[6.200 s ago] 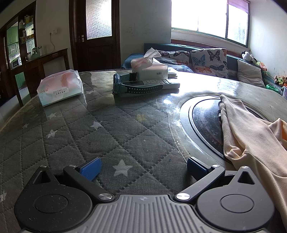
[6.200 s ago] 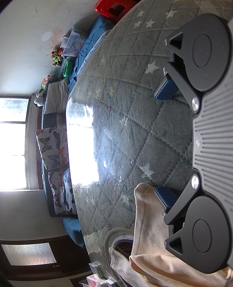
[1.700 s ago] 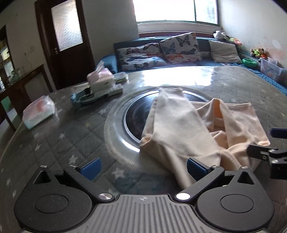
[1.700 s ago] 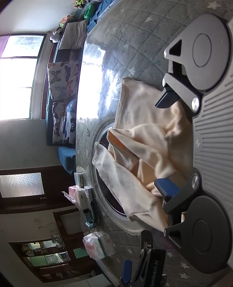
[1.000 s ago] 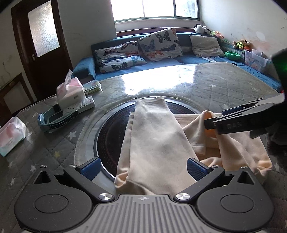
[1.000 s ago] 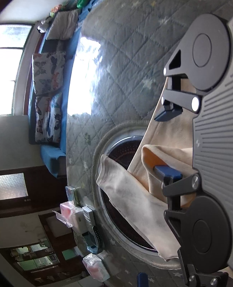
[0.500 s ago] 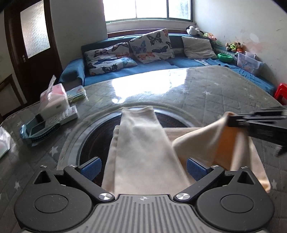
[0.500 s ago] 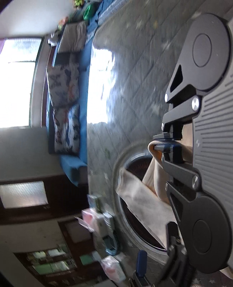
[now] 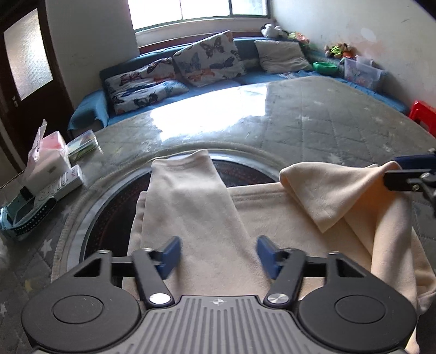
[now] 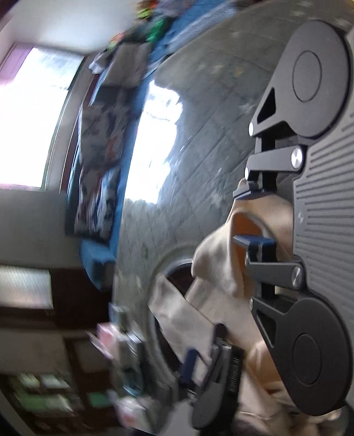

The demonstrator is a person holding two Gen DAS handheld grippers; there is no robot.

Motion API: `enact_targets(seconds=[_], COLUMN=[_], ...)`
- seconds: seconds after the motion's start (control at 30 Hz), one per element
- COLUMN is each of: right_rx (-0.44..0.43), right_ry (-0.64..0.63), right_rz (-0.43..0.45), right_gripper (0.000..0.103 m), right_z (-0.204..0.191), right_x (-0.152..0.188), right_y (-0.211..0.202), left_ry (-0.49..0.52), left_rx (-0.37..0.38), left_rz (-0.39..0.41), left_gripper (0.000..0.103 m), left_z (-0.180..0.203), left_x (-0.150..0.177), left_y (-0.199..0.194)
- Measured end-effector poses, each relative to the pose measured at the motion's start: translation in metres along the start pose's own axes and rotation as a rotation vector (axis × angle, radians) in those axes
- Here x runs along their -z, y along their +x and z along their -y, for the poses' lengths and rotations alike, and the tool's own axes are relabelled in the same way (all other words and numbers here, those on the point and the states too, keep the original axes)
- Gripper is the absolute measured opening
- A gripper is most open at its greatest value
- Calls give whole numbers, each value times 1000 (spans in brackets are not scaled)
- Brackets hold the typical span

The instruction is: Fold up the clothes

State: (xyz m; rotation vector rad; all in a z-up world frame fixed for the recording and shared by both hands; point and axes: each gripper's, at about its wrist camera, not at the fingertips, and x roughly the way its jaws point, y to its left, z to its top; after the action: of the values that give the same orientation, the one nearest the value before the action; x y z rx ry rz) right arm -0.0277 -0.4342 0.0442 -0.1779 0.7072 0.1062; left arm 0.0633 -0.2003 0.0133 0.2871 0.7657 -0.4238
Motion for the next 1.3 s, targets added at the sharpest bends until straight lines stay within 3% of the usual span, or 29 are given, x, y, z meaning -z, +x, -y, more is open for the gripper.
enact_targets(seconds=[0.03, 0.1, 0.23, 0.3, 0.47, 0.67, 0.9, 1.0, 1.13, 1.17, 1.27, 1.3], right_rx=[-7, -9, 2, 0, 33, 96, 218, 230, 203, 185, 133, 131], right_ry=[-34, -92, -143, -117, -21, 102, 234, 268, 293, 303, 327, 330], right_rz=[-2, -19, -60, -53, 9, 62, 95, 68, 66, 72, 59, 54], right_gripper=[32, 36, 34, 16, 7, 6, 5, 5, 8, 10, 32, 32], right_z=[-4, -12, -18, -15, 2, 30, 55, 65, 72, 73, 74, 75], right_x=[-2, -4, -4, -3, -3, 3, 38, 52, 57, 54, 46, 44], right_y=[3, 13, 36, 38, 19, -16, -63, -74, -77, -75, -57, -52], left_ry=[-1, 3, 4, -5, -61, -147, -85, -60, -41, -39, -39, -41], left_rx=[5, 10, 11, -1, -36, -24, 29, 37, 20, 17, 9, 6], left_rz=[2, 8, 22, 31, 62, 71, 73, 65, 48, 45, 38, 36], left_gripper=[40, 30, 10, 6, 0, 0, 5, 13, 36, 39, 43, 43], left_z=[-1, -1, -4, -8, -24, -43, -18, -5, 7, 7, 7, 5], left_x=[0, 0, 3, 4, 9, 12, 11, 8, 3, 1, -3, -4], left_y=[-1, -2, -7, -11, -27, -50, -54, -47, -33, -30, -20, -17])
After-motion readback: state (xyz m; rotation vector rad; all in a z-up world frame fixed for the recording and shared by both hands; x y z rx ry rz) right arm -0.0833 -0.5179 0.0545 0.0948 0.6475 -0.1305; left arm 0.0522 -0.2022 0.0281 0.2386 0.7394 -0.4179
